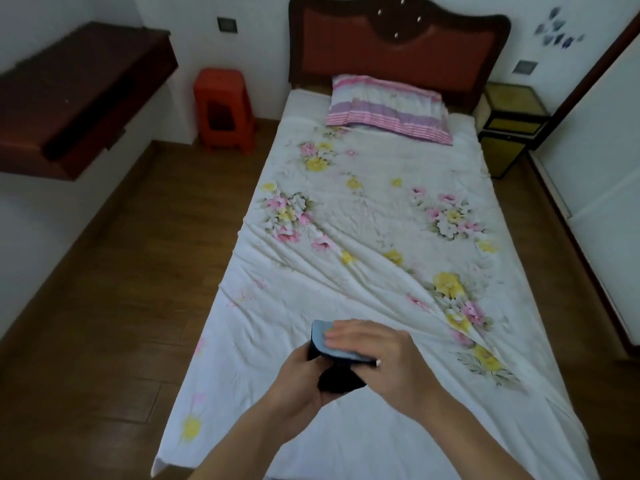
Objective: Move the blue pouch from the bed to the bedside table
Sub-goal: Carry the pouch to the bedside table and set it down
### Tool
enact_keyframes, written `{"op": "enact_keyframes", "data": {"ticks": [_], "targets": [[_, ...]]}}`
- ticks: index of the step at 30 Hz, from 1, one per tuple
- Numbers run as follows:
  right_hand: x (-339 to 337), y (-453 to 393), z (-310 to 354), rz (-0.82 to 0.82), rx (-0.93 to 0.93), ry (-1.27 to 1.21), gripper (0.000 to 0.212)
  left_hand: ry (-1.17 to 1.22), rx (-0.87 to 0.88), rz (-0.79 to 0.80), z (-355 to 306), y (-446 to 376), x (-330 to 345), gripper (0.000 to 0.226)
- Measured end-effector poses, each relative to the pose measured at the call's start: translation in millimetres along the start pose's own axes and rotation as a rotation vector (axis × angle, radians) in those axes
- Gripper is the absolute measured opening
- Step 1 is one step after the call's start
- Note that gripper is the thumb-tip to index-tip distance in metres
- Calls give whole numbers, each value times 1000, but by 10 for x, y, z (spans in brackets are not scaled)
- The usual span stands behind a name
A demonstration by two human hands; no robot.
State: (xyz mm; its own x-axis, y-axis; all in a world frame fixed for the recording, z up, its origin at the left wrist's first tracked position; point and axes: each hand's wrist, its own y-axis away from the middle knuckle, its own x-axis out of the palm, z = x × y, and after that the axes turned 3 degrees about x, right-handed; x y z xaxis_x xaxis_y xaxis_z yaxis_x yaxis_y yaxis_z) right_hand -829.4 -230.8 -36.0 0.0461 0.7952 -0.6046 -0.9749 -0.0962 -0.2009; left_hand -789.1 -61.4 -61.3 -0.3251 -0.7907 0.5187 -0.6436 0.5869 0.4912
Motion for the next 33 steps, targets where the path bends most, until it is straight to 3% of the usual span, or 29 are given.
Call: {"op": "enact_keyframes", "data": {"ticks": [6,12,16,20,24,33], "targets": [[97,201,281,26,-209,248,44,12,4,68,-153,313,-20,30],[105,290,487,73,-194,317,44,263,-68,128,-254,553,-127,48],[80,317,588,97,-68,122,38,205,-41,108,-271,609,-69,40],[-31,303,636,-108,69,-64,19,175,-3,80,-298,608,26,35],[-122,302,590,-290,234,-183,24,180,24,15,-334,569,119,46],[-229,510,376,-407,744,-707,30,-69,102,-160,-320,507,423,51]]}}
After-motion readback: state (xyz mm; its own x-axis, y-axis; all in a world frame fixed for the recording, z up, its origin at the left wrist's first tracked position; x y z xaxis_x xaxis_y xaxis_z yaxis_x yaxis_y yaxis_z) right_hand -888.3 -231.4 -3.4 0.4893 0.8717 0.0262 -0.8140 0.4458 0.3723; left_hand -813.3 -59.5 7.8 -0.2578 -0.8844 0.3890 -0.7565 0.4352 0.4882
